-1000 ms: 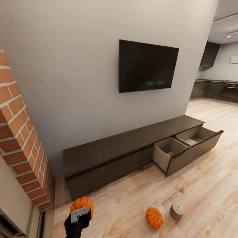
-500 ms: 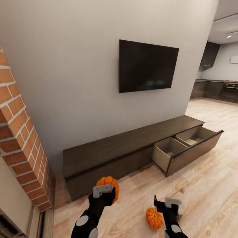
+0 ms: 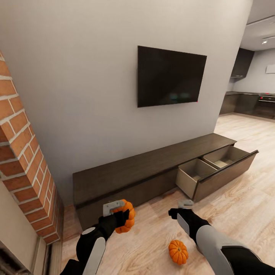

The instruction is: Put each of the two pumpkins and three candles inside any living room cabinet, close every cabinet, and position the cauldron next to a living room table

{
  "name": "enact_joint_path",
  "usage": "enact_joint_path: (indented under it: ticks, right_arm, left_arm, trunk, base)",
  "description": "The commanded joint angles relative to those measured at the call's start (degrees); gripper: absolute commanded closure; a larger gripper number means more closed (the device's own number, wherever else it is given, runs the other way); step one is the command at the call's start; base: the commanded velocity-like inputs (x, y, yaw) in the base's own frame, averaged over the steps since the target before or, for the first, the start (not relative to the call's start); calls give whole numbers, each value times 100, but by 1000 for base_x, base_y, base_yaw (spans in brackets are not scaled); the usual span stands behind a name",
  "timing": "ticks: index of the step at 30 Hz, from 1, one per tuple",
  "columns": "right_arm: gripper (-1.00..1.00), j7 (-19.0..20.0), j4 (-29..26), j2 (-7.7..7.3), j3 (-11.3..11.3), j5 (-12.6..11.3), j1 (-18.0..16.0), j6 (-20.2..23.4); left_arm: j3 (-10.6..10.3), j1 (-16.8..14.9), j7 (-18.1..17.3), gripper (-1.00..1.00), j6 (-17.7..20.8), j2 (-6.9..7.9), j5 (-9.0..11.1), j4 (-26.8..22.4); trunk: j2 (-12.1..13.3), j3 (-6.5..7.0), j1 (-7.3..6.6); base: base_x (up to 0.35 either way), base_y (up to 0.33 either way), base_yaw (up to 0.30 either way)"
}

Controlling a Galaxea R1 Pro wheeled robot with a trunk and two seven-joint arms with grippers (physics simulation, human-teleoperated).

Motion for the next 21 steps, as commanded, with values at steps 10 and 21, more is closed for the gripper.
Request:
enact_joint_path:
  ticks: [10, 21]
  right_arm:
    - [-100, 2, 135, 67, -31, -38, -10, 128]
    - [-100, -3, 227, 16, -29, -31, -9, 329]
  left_arm:
    - [261, -8, -9, 100, -52, 105, 159, -44]
    - [-264, -7, 25, 100, -8, 107, 142, -28]
  trunk:
    - [-3, -6, -1]
    - [-3, -6, -1]
  base:
    - [126, 0, 0]
    - [186, 0, 0]
